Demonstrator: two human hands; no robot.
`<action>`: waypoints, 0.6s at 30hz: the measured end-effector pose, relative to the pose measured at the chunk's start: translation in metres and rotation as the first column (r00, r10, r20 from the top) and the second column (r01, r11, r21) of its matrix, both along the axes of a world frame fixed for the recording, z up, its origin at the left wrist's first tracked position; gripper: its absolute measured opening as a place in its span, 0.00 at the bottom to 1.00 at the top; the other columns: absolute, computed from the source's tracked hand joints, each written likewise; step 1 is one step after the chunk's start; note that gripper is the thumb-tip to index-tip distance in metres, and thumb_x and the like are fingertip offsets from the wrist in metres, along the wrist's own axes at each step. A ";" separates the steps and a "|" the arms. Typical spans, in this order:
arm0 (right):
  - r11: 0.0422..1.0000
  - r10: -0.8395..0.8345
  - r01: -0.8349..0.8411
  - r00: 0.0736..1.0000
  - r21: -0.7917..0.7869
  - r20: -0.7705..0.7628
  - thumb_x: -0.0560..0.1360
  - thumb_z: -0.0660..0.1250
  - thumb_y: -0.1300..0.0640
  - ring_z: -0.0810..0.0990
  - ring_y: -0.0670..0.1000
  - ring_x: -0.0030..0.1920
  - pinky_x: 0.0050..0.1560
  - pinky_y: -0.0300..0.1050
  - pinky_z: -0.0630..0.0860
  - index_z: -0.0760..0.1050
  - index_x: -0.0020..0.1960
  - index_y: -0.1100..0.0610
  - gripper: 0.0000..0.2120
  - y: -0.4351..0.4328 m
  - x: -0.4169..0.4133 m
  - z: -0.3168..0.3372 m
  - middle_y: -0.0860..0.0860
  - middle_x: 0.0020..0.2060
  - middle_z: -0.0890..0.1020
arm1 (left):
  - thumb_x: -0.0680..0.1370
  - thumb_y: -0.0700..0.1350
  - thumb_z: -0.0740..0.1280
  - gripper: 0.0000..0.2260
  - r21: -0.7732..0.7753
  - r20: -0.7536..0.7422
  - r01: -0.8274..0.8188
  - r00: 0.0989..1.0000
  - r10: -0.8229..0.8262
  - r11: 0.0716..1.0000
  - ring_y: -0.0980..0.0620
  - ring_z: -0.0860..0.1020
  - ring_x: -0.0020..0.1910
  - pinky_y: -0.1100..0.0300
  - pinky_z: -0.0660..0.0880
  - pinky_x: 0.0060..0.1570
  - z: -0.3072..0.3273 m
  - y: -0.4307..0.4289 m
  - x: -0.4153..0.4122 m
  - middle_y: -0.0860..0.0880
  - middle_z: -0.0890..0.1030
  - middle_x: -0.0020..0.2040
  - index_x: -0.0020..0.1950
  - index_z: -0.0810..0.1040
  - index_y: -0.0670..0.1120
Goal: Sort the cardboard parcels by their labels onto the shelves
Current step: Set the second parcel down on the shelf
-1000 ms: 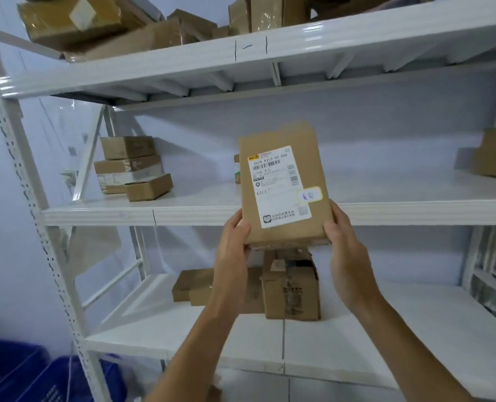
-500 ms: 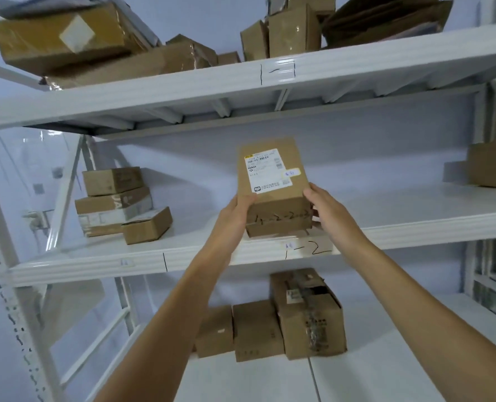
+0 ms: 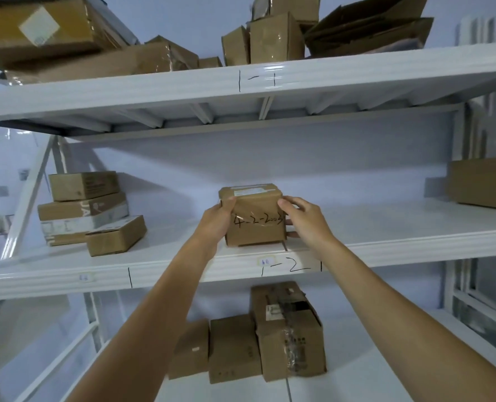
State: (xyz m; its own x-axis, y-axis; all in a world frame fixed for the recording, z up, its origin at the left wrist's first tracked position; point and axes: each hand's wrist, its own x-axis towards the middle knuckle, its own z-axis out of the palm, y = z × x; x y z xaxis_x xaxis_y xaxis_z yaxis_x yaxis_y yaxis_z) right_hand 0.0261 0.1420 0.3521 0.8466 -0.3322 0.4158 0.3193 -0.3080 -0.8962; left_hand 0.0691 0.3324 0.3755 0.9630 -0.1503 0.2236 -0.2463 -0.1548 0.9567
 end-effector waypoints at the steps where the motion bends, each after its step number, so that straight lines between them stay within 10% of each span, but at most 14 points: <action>1: 1.000 -0.001 0.001 1.000 -0.020 -0.006 0.79 0.66 0.42 0.84 0.52 0.57 0.55 0.48 0.79 0.78 0.69 0.48 0.21 0.000 0.004 0.000 0.48 0.61 0.83 | 0.82 0.60 0.60 0.23 0.003 -0.001 -0.004 1.000 0.004 1.000 0.45 0.81 0.63 0.46 0.74 0.71 -0.001 -0.001 0.004 0.45 0.85 0.61 0.64 0.82 0.45; 13: 0.983 -0.009 -0.018 0.989 -0.182 -0.149 0.81 0.60 0.47 0.77 0.57 0.65 0.64 0.53 0.75 0.70 0.74 0.47 0.22 -0.003 0.049 0.008 0.53 0.67 0.79 | 0.87 0.47 0.56 0.17 0.023 0.049 -0.119 0.992 0.118 0.993 0.48 0.77 0.52 0.61 0.71 0.42 -0.008 -0.014 0.050 0.48 0.80 0.54 0.68 0.79 0.44; 18: 0.990 0.025 -0.050 0.983 -0.135 -0.183 0.80 0.60 0.43 0.76 0.57 0.69 0.66 0.51 0.72 0.67 0.77 0.46 0.26 -0.002 0.059 0.004 0.52 0.70 0.77 | 0.86 0.48 0.59 0.19 0.099 0.121 -0.236 0.967 0.224 0.967 0.42 0.78 0.62 0.56 0.71 0.54 -0.014 -0.013 0.056 0.47 0.81 0.64 0.77 0.73 0.48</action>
State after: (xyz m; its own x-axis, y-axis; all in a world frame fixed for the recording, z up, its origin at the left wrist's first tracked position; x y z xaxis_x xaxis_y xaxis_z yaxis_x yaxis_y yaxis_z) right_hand 0.0851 0.1397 0.3558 0.9225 -0.2486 0.2953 0.1704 -0.4242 -0.8894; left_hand 0.1248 0.3194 0.3618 0.9455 0.0429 0.3227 -0.2924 -0.3234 0.9000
